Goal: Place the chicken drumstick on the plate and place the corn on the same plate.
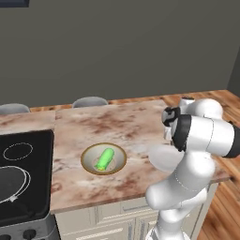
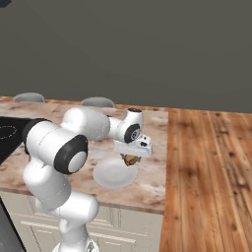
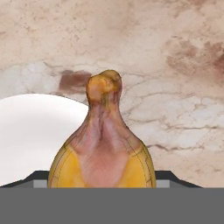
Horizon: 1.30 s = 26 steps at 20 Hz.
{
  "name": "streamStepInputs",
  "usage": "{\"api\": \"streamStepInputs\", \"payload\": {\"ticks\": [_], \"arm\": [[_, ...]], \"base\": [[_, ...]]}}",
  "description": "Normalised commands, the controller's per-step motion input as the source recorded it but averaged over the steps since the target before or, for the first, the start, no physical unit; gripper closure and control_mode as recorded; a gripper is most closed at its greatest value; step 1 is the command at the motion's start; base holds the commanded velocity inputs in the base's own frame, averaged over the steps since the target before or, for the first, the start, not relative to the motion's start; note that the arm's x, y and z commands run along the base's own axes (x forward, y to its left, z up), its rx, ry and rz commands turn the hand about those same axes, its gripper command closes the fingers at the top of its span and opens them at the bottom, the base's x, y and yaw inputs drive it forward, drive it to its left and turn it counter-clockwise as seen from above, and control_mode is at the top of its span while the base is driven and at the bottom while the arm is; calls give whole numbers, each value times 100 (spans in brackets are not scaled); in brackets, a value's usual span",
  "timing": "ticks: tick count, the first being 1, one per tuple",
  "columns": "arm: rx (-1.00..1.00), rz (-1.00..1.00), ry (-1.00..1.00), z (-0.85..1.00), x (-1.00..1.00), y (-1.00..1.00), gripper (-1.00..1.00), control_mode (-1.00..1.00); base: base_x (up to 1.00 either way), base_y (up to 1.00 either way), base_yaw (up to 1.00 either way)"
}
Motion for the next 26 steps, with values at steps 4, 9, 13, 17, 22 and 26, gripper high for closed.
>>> {"api": "streamStepInputs", "payload": {"ticks": [4,9,13,17,22,26], "arm": [[0,0,0,-16,-18,0,100,-100],[0,0,0,-3,-31,3,100,-100],[0,0,0,-1,-19,0,100,-100],[0,0,0,-4,-18,0,100,-100],[0,0,0,-13,-1,2,100,-100],[0,0,0,-22,0,0,100,-100]], "base": [[0,0,0],[0,0,0],[0,0,0],[0,0,0],[0,0,0],[0,0,0]]}}
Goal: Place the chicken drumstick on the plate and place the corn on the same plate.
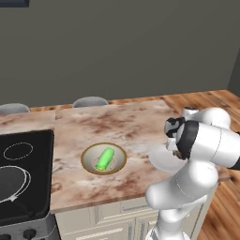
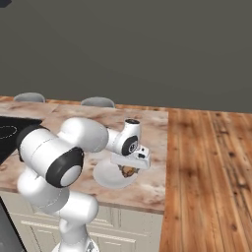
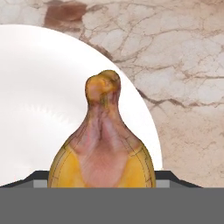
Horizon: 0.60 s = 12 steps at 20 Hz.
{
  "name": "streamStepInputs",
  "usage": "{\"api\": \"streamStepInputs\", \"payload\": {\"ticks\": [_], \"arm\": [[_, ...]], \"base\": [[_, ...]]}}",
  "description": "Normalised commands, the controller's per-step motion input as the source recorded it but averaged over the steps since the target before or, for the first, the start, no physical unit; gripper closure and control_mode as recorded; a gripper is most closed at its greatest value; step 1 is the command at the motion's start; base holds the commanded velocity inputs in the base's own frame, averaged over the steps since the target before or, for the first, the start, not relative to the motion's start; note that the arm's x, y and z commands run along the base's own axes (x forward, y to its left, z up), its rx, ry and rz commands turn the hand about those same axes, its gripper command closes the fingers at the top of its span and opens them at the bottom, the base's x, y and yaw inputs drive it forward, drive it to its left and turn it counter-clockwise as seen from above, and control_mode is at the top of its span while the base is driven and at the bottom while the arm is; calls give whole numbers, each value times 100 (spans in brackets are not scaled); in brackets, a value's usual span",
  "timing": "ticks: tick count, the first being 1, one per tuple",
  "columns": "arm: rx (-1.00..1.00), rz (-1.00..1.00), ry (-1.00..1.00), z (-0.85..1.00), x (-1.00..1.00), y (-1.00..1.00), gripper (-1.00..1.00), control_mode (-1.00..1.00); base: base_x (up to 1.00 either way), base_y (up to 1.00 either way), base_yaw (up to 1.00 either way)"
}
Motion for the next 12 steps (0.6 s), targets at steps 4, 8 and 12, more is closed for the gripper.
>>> {"api": "streamStepInputs", "payload": {"ticks": [4,8,12], "arm": [[0,0,0,-13,0,0,100,-100],[0,0,0,0,0,0,-100,-100],[0,0,0,0,0,0,-100,-100]], "base": [[0,0,0],[0,0,0],[0,0,0]]}}
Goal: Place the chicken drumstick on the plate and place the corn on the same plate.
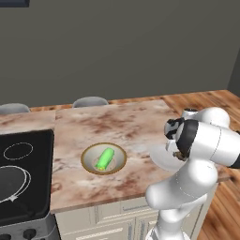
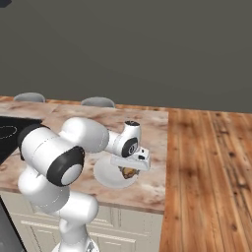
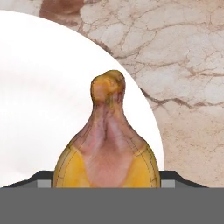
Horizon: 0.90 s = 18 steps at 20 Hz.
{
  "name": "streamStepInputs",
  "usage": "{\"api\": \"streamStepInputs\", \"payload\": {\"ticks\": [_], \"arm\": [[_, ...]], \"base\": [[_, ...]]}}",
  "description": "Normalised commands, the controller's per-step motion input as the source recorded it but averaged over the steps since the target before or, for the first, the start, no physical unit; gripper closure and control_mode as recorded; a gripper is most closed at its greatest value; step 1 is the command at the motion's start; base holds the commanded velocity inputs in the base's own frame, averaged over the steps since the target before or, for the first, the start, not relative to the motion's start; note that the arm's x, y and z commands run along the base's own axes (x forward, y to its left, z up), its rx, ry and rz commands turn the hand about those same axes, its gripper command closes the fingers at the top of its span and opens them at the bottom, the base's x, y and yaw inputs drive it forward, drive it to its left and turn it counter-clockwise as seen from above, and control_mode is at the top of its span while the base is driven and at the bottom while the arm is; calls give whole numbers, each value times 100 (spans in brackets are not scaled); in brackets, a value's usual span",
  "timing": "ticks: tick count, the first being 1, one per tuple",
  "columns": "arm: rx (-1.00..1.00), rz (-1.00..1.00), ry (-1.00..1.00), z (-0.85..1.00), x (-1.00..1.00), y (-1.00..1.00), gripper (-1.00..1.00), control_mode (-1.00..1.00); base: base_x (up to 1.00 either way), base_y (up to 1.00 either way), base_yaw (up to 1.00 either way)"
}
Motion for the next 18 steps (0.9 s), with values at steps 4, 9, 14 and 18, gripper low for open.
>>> {"api": "streamStepInputs", "payload": {"ticks": [4,9,14,18], "arm": [[0,0,0,0,0,0,-100,-100],[0,0,0,0,-1,0,-100,-100],[0,0,0,29,-3,16,-100,-100],[0,0,0,61,-11,44,-100,-100]], "base": [[0,0,0],[0,0,0],[0,0,0],[0,0,0]]}}
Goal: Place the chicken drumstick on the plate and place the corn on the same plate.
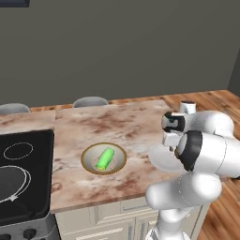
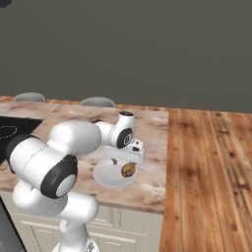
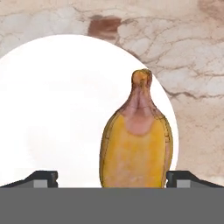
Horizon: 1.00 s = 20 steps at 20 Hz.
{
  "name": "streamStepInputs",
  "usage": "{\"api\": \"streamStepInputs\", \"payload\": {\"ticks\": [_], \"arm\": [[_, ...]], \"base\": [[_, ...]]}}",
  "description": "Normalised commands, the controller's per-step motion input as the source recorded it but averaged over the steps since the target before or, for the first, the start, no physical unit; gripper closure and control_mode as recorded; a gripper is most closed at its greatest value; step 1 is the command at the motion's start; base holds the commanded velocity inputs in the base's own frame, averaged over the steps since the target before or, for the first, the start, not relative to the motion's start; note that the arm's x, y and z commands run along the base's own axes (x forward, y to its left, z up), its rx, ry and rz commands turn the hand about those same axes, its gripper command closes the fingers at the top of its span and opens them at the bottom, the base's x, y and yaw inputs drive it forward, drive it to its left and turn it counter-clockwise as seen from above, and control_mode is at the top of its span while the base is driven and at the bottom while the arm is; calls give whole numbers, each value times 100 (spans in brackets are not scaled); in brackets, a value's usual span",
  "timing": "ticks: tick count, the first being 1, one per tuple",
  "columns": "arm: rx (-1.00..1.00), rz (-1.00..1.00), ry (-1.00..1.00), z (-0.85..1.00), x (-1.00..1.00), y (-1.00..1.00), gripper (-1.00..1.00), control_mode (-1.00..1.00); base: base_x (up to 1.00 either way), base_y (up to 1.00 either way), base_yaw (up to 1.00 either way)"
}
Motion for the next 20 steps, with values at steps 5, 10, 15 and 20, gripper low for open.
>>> {"api": "streamStepInputs", "payload": {"ticks": [5,10,15,20], "arm": [[0,-1,0,52,-21,31,-100,-100],[0,-4,0,42,-17,55,-100,-100],[0,-1,0,4,-2,77,-100,-100],[0,-5,0,0,-1,85,-100,-100]], "base": [[0,0,0],[0,0,0],[0,0,0],[0,0,0]]}}
